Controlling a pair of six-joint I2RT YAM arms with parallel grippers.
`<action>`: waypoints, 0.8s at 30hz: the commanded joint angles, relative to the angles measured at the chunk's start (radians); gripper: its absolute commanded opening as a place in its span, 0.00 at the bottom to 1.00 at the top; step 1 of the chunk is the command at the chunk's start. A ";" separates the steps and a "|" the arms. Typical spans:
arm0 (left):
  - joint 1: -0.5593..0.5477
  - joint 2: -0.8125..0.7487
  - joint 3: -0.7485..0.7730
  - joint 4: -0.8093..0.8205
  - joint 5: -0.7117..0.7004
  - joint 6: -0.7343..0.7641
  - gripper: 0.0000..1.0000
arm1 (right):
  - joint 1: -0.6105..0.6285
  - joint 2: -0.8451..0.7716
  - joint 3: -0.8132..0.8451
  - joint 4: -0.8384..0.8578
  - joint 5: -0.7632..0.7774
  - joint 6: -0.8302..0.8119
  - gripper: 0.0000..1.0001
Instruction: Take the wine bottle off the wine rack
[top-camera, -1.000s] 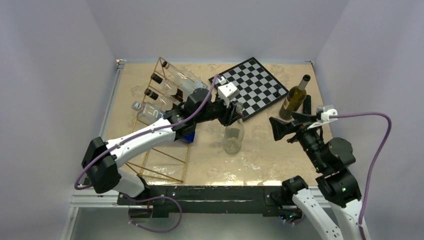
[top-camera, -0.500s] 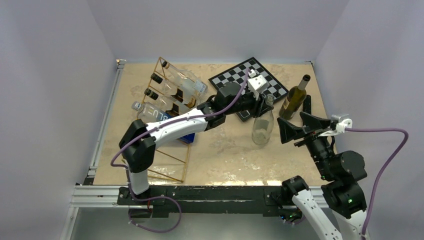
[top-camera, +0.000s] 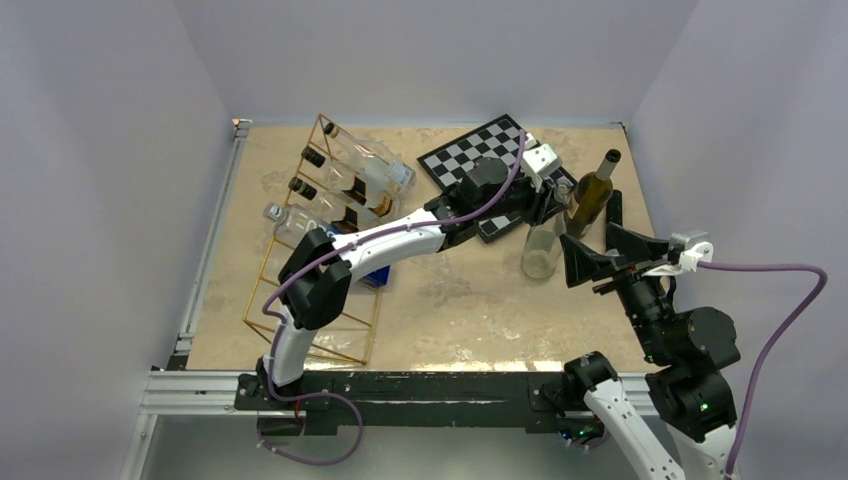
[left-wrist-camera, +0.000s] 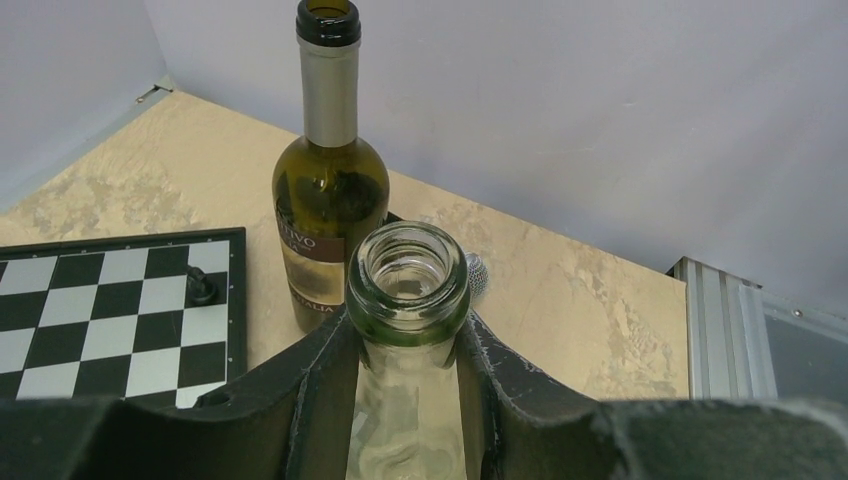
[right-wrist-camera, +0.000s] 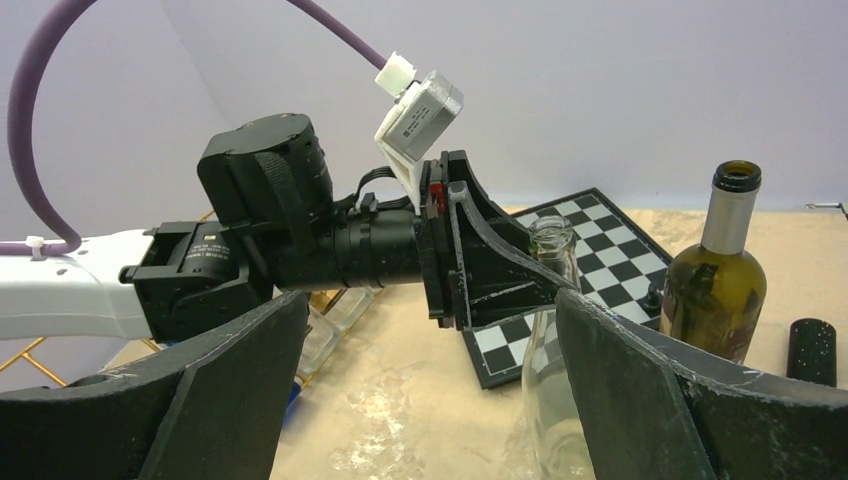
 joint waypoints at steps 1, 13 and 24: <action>-0.005 -0.027 0.100 0.229 -0.007 -0.016 0.00 | 0.004 -0.001 0.014 0.022 0.022 -0.022 0.99; -0.005 -0.083 0.037 0.233 -0.025 -0.043 0.82 | 0.004 0.010 0.010 0.020 0.024 -0.027 0.99; -0.002 -0.297 -0.144 0.130 -0.239 -0.013 0.88 | 0.005 0.024 0.013 0.004 -0.005 -0.016 0.99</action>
